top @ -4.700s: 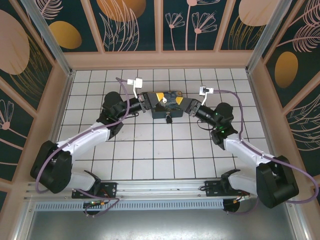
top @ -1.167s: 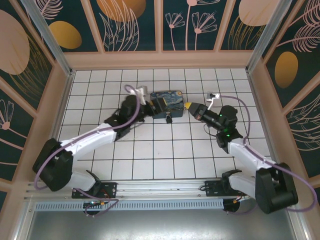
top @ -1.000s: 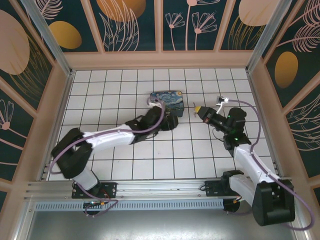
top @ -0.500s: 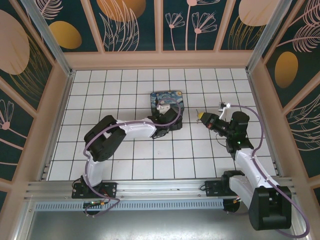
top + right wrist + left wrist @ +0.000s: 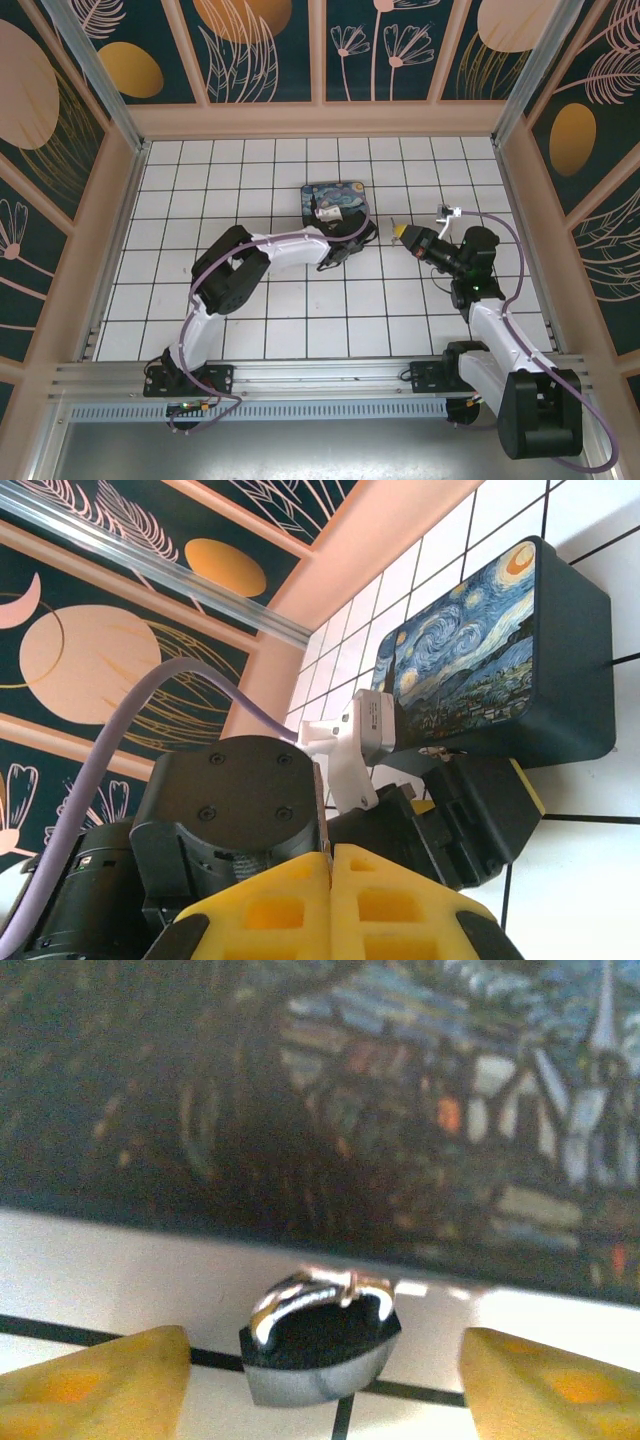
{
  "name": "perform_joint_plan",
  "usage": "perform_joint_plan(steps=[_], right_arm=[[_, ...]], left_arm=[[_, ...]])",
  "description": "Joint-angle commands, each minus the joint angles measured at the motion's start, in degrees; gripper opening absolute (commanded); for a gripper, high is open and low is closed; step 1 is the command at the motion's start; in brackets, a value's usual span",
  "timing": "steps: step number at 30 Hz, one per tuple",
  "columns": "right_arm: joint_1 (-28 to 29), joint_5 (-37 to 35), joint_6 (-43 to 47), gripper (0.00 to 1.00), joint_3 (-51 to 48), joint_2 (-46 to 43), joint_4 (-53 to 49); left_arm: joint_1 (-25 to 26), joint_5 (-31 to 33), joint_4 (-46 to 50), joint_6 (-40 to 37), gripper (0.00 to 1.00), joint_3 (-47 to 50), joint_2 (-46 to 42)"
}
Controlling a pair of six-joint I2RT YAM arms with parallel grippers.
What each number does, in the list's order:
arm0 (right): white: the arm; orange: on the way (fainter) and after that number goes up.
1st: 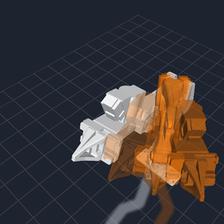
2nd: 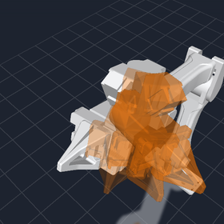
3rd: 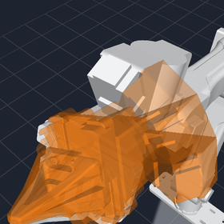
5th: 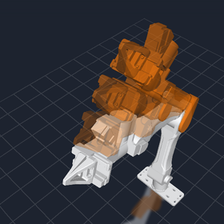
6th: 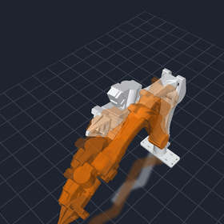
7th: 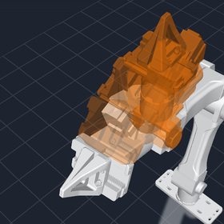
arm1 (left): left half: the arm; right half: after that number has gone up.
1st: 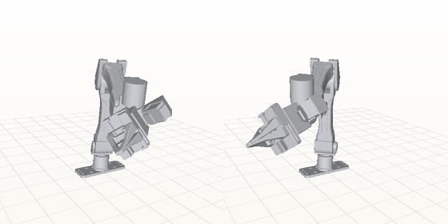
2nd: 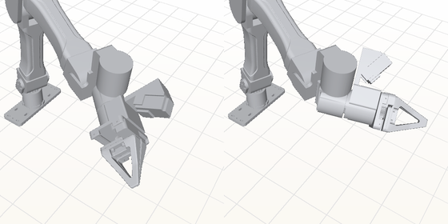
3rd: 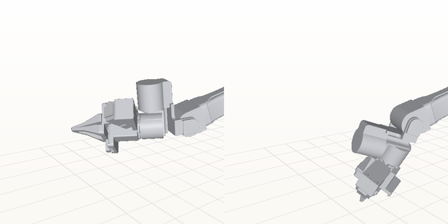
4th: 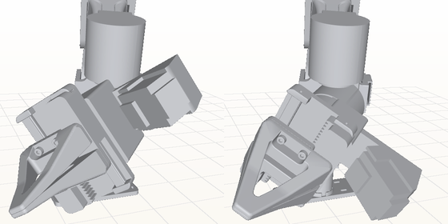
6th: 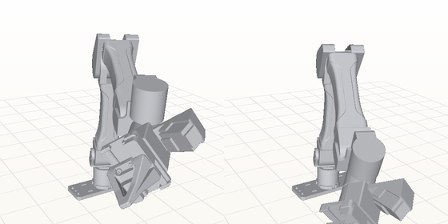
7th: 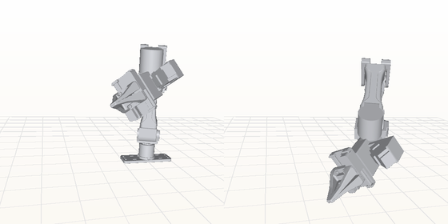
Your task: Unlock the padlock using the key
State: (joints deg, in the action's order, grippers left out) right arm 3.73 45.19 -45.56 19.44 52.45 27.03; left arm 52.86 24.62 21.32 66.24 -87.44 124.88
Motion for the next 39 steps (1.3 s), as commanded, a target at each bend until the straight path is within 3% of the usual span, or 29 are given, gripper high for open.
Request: perform_joint_plan(steps=[1, 13, 21, 25, 32, 39], right_arm=[[-0.5, 1.8, -1.3, 0.00, -0.9, 0.1, 4.2], [-0.5, 3.0, -4.3, 0.00, -4.2, -0.2, 9.6], [-0.2, 2.9, -2.6, 0.00, -4.9, -0.9, 7.3], [-0.2, 2.2, -1.3, 0.00, -5.1, -1.8, 5.0], [1.4, 1.0, 1.3, 0.00, -5.5, -3.1, 0.0], [9.8, -6.5, 7.0, 0.00, -8.3, -4.6, -5.5]], left_arm=[[-0.3, 3.1, 6.4, 2.8, 0.65, -3.1, 2.8], [-0.3, 3.6, 9.2, 3.5, 0.51, -6.8, 5.0], [-0.3, 3.0, 8.3, 2.4, 0.23, -7.2, 5.0], [-0.3, 1.6, 7.4, 1.0, 0.17, -6.9, 3.6], [-0.8, -6.5, 4.5, -3.3, 0.14, -5.0, -3.0], [-5.1, -24.9, 2.9, -3.4, 0.15, -0.3, -10.8]])
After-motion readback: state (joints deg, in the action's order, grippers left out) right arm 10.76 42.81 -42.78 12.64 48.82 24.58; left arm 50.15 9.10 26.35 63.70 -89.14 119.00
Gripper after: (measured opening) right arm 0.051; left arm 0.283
